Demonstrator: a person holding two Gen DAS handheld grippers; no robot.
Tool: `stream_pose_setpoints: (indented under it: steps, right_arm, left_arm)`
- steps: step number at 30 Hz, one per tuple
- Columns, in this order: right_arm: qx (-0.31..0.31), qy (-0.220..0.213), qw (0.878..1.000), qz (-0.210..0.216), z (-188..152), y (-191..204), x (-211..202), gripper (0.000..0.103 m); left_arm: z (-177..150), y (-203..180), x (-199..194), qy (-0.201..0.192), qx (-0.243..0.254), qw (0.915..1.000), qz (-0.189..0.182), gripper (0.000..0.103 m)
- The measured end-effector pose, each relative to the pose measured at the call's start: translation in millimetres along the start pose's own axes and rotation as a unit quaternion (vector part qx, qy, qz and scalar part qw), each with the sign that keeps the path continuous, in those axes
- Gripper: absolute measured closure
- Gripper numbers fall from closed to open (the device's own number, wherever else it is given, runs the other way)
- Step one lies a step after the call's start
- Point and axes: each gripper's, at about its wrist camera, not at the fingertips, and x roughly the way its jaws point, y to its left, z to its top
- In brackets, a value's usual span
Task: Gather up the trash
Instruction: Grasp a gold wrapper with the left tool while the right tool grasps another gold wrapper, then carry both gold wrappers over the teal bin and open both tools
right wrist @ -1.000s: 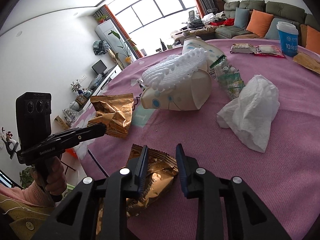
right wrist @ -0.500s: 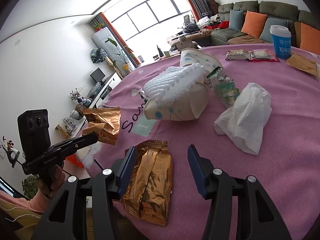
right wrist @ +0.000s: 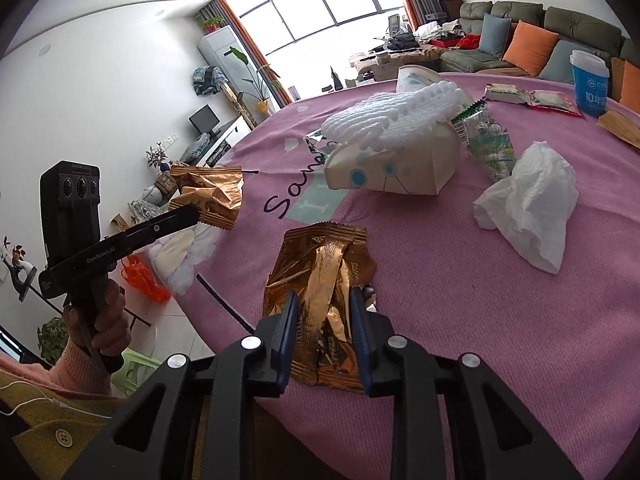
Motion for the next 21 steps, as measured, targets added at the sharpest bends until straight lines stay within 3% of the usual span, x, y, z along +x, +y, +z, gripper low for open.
stream_pose_setpoints:
  steps: [11, 21]
  right_arm:
    - [-0.03, -0.023, 0.998, 0.058, 34, 36, 26, 0.083]
    - [-0.078, -0.019, 0.991, 0.111, 81, 87, 76, 0.083]
  left_arm:
    - [1, 22, -30, -0.025, -0.008, 0.9992, 0.03, 0.101]
    - [3, 53, -76, -0.054, -0.019, 0.9953, 0.078, 0.101]
